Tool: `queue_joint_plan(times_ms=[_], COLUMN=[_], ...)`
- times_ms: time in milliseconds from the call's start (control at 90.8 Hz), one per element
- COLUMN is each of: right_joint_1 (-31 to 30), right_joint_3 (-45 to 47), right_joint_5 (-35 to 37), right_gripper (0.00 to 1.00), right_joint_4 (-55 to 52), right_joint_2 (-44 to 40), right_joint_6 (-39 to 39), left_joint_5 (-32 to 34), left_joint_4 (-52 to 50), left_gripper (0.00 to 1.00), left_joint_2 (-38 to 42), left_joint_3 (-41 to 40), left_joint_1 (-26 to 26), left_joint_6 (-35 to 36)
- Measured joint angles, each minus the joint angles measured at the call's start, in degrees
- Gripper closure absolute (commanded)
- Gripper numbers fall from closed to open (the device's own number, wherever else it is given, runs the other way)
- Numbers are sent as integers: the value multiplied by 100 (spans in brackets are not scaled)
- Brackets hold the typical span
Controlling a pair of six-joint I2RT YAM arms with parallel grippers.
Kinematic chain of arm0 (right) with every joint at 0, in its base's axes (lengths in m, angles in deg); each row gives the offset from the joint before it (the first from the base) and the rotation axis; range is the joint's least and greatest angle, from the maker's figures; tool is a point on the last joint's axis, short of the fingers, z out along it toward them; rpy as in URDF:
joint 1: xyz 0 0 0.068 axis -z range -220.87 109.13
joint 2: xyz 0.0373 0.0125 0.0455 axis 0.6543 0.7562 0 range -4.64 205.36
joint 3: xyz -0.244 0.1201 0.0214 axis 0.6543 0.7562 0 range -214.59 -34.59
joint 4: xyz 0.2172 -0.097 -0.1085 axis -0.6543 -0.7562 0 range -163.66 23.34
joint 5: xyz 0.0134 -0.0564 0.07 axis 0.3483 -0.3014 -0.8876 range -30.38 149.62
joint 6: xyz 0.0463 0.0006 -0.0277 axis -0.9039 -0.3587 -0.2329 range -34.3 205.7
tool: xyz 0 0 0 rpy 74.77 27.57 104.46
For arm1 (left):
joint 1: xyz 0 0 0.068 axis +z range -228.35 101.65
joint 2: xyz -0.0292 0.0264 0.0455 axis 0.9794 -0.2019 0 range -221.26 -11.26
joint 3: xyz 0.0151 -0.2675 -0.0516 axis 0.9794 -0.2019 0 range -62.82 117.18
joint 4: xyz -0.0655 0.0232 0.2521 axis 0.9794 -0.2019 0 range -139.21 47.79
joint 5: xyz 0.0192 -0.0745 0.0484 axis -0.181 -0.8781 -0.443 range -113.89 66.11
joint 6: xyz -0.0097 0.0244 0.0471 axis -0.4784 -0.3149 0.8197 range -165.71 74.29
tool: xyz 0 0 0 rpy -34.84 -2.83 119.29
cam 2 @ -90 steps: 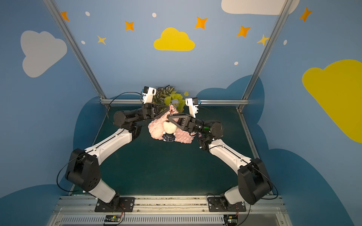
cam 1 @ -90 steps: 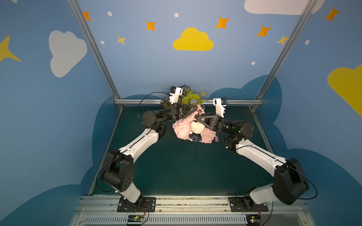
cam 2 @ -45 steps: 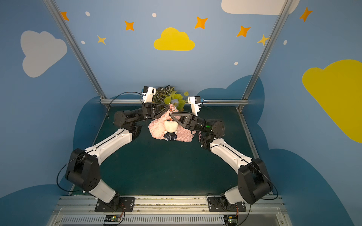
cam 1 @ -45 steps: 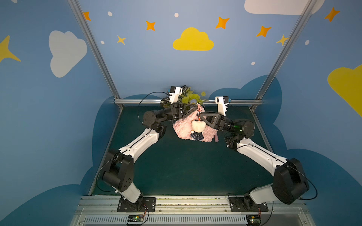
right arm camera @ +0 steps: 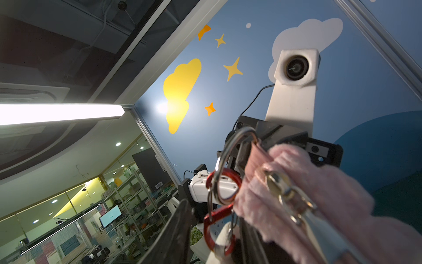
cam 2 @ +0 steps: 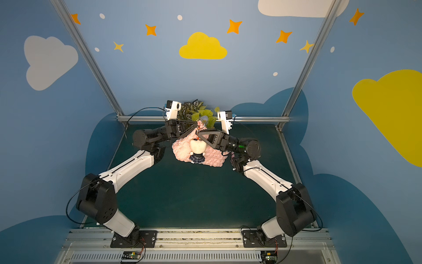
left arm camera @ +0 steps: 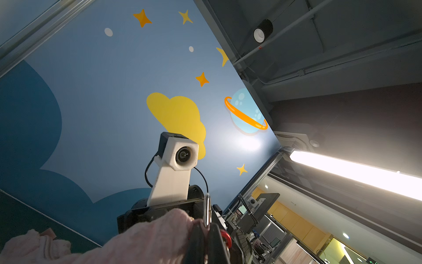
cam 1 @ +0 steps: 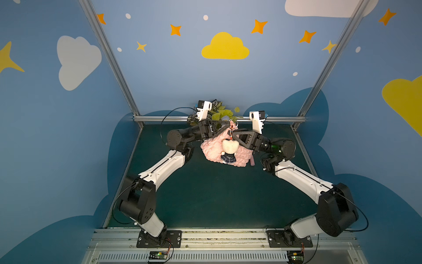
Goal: Remove the decoration from the bag
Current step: Remove the decoration item from the bag.
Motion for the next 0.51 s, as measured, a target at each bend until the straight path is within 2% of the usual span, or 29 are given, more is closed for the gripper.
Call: queue_joint_plan(times_ms=[507], right_joint_1=[13], right_joint_3=[2], right_joint_5=[4], right_gripper=[63], right_joint_4=[87], right_joint_2=[177], right_joint_6=[-103], left_joint_5=[7], left_joint_4=[-50], left_gripper=[98], left_joint_2=[-2], left_joint_3=[-83], left_joint_1=[15], left_joint_6=[118])
